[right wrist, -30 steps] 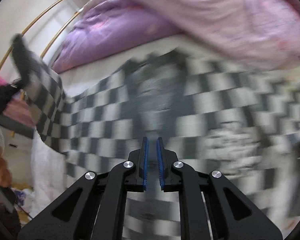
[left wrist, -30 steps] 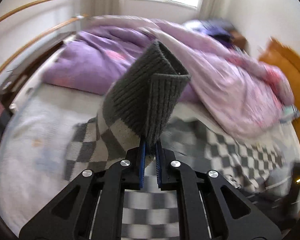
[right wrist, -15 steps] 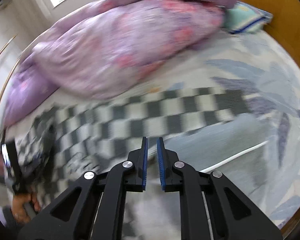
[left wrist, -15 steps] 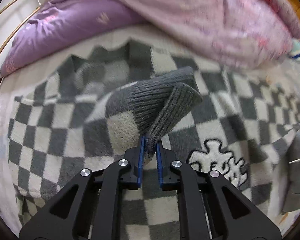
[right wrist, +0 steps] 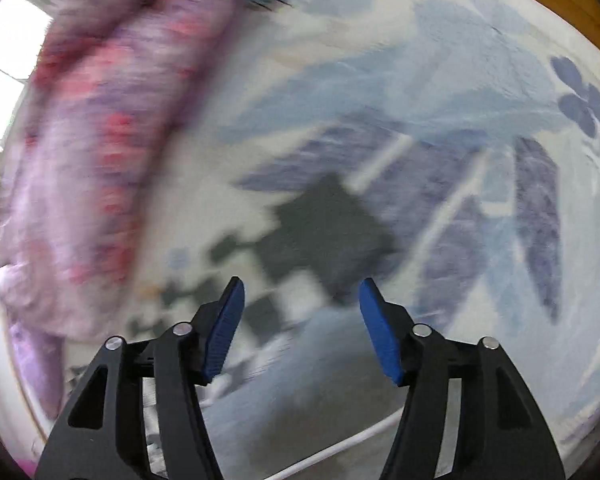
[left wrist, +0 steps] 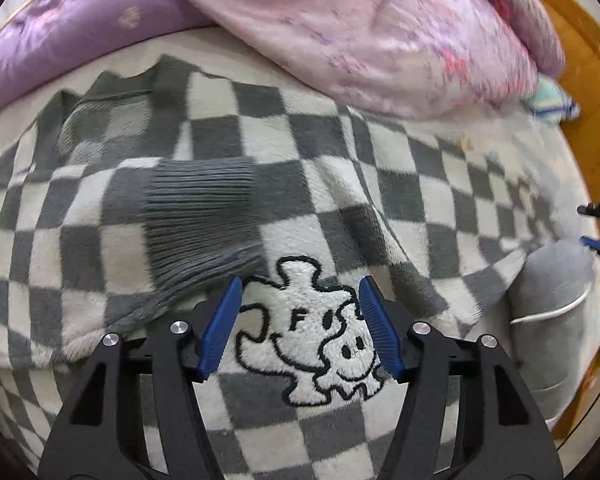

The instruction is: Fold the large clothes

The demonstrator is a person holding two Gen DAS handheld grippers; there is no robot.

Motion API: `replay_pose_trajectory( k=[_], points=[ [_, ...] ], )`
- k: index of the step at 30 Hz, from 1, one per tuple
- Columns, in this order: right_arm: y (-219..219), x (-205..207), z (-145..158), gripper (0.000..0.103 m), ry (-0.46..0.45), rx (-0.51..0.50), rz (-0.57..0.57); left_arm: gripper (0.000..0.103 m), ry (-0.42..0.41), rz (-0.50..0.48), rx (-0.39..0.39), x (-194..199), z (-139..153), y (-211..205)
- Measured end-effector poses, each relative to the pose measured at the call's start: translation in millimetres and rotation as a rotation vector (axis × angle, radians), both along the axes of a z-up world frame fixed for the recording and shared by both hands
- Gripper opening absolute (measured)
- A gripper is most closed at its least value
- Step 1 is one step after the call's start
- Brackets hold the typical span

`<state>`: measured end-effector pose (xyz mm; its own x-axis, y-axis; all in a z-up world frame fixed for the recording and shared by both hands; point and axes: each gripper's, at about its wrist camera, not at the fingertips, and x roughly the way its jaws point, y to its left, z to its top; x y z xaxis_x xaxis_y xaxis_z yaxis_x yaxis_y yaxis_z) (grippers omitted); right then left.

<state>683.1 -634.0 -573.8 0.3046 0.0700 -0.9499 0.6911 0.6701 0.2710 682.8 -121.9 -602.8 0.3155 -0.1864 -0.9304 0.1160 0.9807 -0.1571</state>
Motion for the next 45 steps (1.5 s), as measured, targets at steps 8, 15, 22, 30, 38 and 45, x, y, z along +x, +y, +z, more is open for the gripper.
replay_pose_trajectory(
  k=[8,15,22,30,38,45],
  points=[
    [-30,3,-56,0.058,0.014,0.124,-0.077,0.051,0.032,-0.107,0.146,1,-47,-40],
    [-21,10,-83,0.027,0.041,0.095,-0.028,0.051,0.015,-0.107,0.179,3,-55,-46],
    [36,25,-13,0.010,-0.106,-0.295,0.218,0.051,0.011,-0.106,0.176,5,-59,-57],
    [106,5,72,0.009,-0.396,-0.283,0.291,0.052,0.020,-0.119,0.124,4,-30,-35],
    [238,3,120,0.009,-0.519,-0.199,0.464,0.052,-0.066,0.013,0.059,-1,36,49],
    [390,-4,139,0.009,-0.578,-0.059,0.624,0.056,-0.115,0.166,0.083,-16,80,147]
  ],
)
